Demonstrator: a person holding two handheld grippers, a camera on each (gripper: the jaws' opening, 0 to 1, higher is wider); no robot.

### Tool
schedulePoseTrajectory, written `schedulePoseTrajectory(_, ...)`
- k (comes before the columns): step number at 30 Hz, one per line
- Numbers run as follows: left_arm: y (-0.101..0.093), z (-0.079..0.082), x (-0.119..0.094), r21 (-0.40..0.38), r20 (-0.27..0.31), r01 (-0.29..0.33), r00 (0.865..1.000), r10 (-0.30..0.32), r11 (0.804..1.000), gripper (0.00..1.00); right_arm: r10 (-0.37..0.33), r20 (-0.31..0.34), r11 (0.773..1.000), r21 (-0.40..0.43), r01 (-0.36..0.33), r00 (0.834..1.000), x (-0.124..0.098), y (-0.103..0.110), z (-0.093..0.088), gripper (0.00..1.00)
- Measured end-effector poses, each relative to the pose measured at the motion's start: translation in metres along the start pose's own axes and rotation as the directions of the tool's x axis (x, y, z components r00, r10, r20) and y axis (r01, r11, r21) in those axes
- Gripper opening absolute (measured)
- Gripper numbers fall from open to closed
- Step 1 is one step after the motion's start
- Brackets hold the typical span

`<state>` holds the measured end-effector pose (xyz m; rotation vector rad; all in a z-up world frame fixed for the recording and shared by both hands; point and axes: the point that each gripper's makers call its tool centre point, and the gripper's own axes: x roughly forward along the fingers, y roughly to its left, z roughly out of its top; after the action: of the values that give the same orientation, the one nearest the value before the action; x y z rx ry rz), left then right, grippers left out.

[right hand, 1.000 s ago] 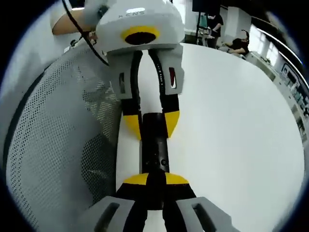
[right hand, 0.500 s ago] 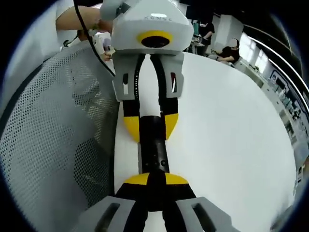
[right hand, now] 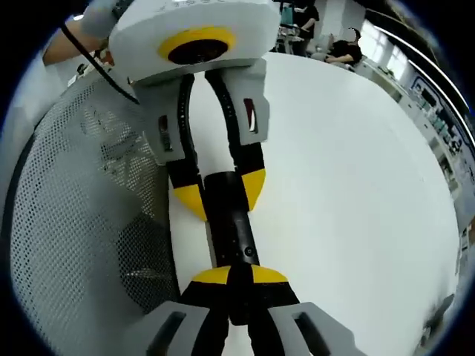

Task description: Press the specified remote control buttons in sequence, fully releasing each button before pressing the next.

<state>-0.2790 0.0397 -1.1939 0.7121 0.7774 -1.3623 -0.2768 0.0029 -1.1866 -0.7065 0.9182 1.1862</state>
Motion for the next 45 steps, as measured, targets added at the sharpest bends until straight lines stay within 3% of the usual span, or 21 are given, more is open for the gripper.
schedulePoseTrajectory(3,0.000,0.000,0.000,-0.001,0.000,-0.002,1.000,0.002,1.000,0.23,-0.014,0.058,1.000,0.013,0.013,0.998,-0.001,0.000,-0.001,0.03)
schedulePoseTrajectory(7,0.000,0.000,0.001,0.018,-0.006,0.001,1.000,-0.001,1.000,0.23,0.002,0.097,0.990,-0.140,0.012,0.995,-0.002,0.003,0.001,0.03)
schedulePoseTrajectory(9,0.000,0.000,0.001,0.026,-0.017,0.008,1.000,-0.008,1.000,0.23,0.005,0.100,0.983,-0.186,0.014,0.995,-0.002,0.004,0.002,0.02)
schedulePoseTrajectory(19,0.000,0.000,0.001,0.012,-0.001,0.006,1.000,-0.006,1.000,0.23,0.017,0.045,0.976,-0.216,-0.007,0.999,0.002,0.003,0.001,0.00)
schedulePoseTrajectory(21,0.000,0.000,0.001,0.014,-0.011,0.007,1.000,-0.007,1.000,0.23,0.029,0.027,0.978,-0.206,-0.023,0.999,0.002,0.003,0.001,0.00)
schedulePoseTrajectory(23,0.000,0.000,0.001,0.016,-0.017,0.008,1.000,-0.008,1.000,0.23,0.057,-0.013,0.989,-0.138,-0.058,0.998,0.002,0.003,0.000,0.00)
schedulePoseTrajectory(26,0.000,-0.001,0.000,0.015,-0.018,0.010,1.000,-0.009,1.000,0.23,0.063,-0.041,0.982,-0.175,-0.069,0.997,0.003,0.002,0.002,0.00)
schedulePoseTrajectory(35,-0.001,-0.001,-0.001,0.012,-0.020,0.009,1.000,-0.009,1.000,0.23,0.139,0.022,0.985,-0.110,-0.136,0.990,-0.002,0.003,0.001,0.00)
schedulePoseTrajectory(41,-0.001,-0.001,-0.001,0.018,-0.026,0.014,1.000,-0.014,1.000,0.23,0.119,-0.013,0.987,-0.105,-0.120,0.993,-0.006,0.004,-0.009,0.00)
schedulePoseTrajectory(45,-0.001,-0.001,-0.001,0.012,-0.026,0.012,1.000,-0.011,1.000,0.23,0.080,0.002,0.993,-0.090,-0.080,0.997,-0.006,0.003,-0.008,0.00)
